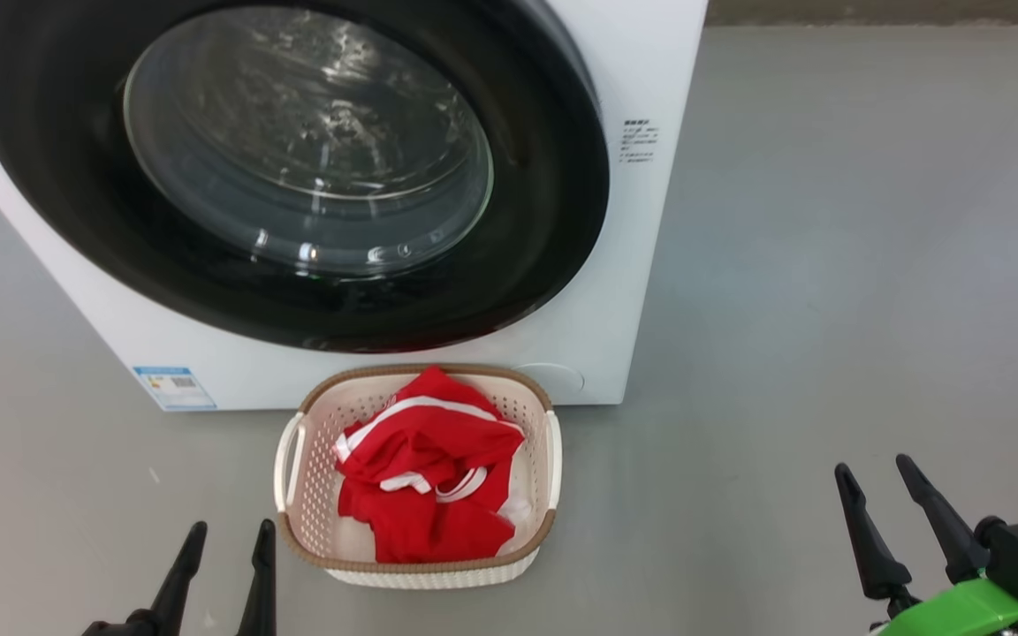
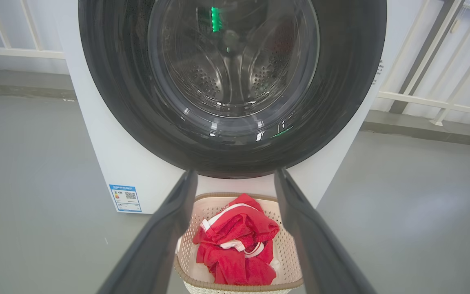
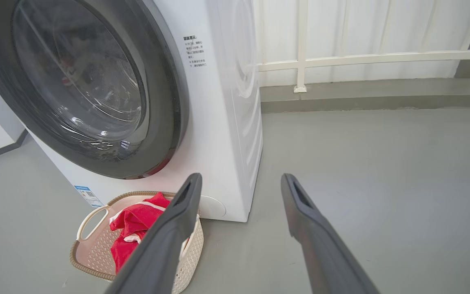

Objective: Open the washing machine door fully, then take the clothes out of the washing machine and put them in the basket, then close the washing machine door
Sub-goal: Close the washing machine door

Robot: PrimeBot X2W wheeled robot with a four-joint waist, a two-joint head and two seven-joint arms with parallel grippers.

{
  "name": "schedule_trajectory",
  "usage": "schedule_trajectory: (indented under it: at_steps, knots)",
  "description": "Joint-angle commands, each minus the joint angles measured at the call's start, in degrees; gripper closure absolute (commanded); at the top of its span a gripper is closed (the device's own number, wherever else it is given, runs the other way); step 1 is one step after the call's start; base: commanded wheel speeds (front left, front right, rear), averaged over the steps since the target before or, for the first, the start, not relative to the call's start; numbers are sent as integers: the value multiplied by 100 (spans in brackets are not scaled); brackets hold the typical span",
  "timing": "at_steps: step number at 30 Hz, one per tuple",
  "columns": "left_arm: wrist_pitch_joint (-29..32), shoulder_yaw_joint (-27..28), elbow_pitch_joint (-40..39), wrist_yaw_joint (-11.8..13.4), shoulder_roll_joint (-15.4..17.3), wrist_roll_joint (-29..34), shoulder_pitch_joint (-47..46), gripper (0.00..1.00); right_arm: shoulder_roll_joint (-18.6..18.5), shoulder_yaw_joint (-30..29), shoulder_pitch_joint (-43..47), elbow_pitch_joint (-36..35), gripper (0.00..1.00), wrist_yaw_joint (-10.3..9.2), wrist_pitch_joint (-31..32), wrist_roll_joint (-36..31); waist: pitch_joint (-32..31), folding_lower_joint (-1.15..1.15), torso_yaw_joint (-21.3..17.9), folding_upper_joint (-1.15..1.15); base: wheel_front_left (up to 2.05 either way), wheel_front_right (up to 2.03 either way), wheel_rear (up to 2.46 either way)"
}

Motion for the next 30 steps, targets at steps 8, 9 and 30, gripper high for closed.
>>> schedule_trajectory:
  at_steps: [8,9,30]
  knots:
    - [-52,143,-179,-32,176,32,84,0,-87,-114,285,-238,0,-21,-36,-64,-251,0,-211,0,0,0,0]
    - [-52,143,-185,-32,176,35,99,0,-81,-141,316,-249,0,-21,-36,-67,-265,0,-225,0,0,0,0]
    - [-52,291,-223,-32,204,52,323,0,-22,-484,868,-403,0,-21,-36,-122,-539,0,-334,0,0,0,0]
